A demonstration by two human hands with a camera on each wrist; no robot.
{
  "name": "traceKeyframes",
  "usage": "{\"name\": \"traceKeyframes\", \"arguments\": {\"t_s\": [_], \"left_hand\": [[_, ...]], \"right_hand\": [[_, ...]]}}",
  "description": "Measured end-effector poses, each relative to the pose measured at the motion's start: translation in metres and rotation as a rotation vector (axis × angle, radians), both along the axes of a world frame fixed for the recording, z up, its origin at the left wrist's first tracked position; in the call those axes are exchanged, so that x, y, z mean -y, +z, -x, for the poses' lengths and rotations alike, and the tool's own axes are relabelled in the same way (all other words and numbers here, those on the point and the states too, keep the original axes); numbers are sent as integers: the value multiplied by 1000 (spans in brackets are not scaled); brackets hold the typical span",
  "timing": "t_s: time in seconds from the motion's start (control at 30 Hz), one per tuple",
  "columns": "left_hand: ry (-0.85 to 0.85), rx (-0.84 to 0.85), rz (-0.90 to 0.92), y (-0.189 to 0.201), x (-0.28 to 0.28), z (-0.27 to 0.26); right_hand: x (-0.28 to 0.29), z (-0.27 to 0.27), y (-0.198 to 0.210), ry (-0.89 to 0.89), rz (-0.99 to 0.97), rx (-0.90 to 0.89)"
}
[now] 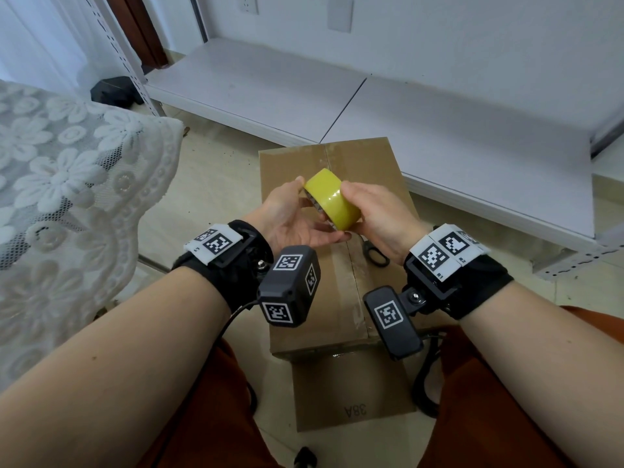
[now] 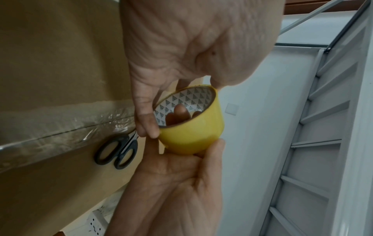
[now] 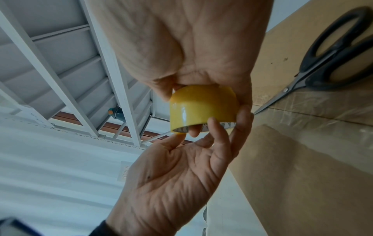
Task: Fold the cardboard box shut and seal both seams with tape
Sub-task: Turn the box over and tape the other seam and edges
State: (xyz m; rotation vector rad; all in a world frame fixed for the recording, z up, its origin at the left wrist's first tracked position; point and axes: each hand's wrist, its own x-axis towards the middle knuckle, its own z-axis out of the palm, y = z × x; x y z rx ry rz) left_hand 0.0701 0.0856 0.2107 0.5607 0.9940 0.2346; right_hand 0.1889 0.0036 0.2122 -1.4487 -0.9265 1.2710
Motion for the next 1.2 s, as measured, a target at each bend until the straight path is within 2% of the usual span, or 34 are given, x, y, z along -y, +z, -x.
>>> {"name": "traceKeyframes", "arguments": {"t_s": [0.37, 0.43, 0.5, 0.57, 0.63, 0.73, 0.83, 0.93, 1.07, 1.2], "left_hand": [[21, -3, 11, 1, 0, 1], [31, -62, -104, 3, 2, 1], [12, -180, -356, 1, 3, 1], [-49, -228, -546, -1, 3, 1], [-116, -185, -572, 1, 5, 2], [-122, -135, -543, 4, 5, 4], [-190, -201, -579, 5, 5, 5], [-313, -297, -693, 6, 7, 5], [-523, -439, -1139, 6, 8, 4], [-660, -447, -1068, 5, 6, 8]], "right_hand": [[0, -3, -3, 50, 8, 28], [-1, -2, -4, 58, 17, 131], [-1, 0, -6, 78, 40, 262], [0, 0, -7, 97, 53, 333], [1, -1, -6, 86, 49, 338], [3, -2, -5, 34, 36, 316], [2, -7, -7, 1, 20, 353], [1, -12, -6, 4, 23, 384], [1, -14, -4, 31, 28, 427], [2, -15, -5, 47, 31, 439]]}}
